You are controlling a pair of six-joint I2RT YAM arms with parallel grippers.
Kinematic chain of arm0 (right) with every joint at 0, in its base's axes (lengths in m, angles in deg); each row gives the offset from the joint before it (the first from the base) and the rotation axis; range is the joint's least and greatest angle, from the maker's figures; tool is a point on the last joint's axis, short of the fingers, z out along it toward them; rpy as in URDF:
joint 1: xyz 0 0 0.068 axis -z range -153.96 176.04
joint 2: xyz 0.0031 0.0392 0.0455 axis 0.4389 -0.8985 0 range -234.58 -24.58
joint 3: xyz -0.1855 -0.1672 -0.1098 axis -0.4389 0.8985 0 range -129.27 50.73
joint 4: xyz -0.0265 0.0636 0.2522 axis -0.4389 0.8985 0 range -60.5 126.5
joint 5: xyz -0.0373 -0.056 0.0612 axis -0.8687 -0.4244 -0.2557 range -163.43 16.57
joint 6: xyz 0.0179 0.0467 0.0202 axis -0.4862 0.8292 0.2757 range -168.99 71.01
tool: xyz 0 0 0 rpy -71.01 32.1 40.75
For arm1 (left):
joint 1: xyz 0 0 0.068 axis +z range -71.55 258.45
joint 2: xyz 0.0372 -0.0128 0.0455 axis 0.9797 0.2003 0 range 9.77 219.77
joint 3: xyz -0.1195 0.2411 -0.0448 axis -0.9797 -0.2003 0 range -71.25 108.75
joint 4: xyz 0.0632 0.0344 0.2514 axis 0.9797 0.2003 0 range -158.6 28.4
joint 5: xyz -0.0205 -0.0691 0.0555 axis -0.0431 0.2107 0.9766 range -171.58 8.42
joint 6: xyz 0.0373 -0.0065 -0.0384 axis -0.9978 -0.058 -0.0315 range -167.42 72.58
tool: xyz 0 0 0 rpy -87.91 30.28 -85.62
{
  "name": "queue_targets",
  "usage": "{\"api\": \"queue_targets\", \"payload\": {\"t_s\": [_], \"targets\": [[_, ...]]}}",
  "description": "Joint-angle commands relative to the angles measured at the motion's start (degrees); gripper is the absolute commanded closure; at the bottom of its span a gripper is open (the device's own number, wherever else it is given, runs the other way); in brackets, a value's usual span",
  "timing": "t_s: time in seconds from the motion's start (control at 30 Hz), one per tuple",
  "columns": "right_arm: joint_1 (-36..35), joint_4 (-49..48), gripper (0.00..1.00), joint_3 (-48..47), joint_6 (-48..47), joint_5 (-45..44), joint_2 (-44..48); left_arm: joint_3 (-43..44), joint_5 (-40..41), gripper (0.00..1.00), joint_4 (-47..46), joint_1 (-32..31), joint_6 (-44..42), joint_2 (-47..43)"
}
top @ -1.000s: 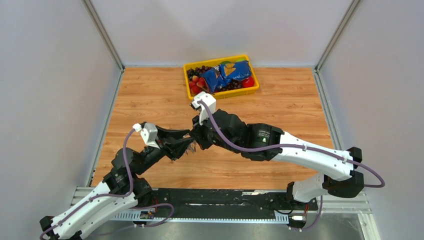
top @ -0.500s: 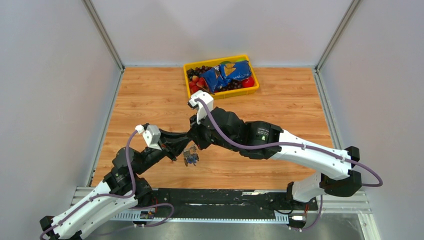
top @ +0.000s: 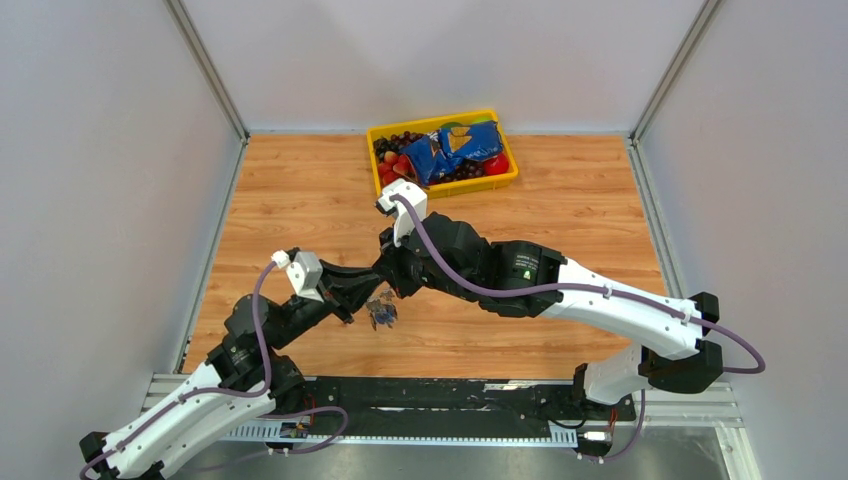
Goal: Put the keys on the keyring
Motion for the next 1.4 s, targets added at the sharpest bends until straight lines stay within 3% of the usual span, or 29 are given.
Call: {"api": "queue_targets", "payload": {"t_s": [0.0,0.43,0.63,0.8,1.1,1.37], "targets": [[-0.2,-1.7,1.00,-1.3,0.7,1.5,-0.4,1.4,-1.7,0.99,-3.8,-0.2,0.2,-1.5],[-0.3,-3.3,1.00,2.2,1.0,3.2,0.8,2.7,-2.6,0.98,-4.7,-0.2,3.1,-1.1],[-0.3,-3.6,1.00,1.8,1.0,3.6,0.7,2.5,-3.4,0.74,-5.5,-0.2,3.1,-0.4],[-0.3,-3.6,1.00,1.7,0.9,3.7,0.4,2.2,-3.8,0.63,-5.8,-0.2,2.9,-1.0],[-0.3,-3.7,1.00,1.2,1.1,3.2,0.8,2.3,-3.8,0.66,-4.2,-0.2,2.3,-1.3],[-0.3,-3.8,1.00,0.5,1.3,3.1,1.4,1.9,-2.3,0.59,-1.7,-0.2,1.3,-2.1]]}}
